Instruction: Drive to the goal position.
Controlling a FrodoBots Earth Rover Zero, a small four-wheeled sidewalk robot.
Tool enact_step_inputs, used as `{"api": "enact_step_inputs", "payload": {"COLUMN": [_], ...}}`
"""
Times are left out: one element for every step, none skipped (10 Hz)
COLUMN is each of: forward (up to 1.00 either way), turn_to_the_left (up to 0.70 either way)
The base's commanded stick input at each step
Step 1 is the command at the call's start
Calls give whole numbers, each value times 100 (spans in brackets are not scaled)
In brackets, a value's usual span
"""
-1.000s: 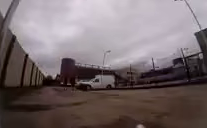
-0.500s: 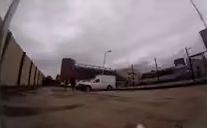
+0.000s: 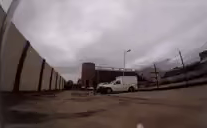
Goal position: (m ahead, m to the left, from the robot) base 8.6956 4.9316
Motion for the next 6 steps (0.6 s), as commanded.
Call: {"api": "enact_step_inputs", "payload": {"forward": [100,100,100,100,100,100], "turn_to_the_left": [0,0,0,0,0,0]}}
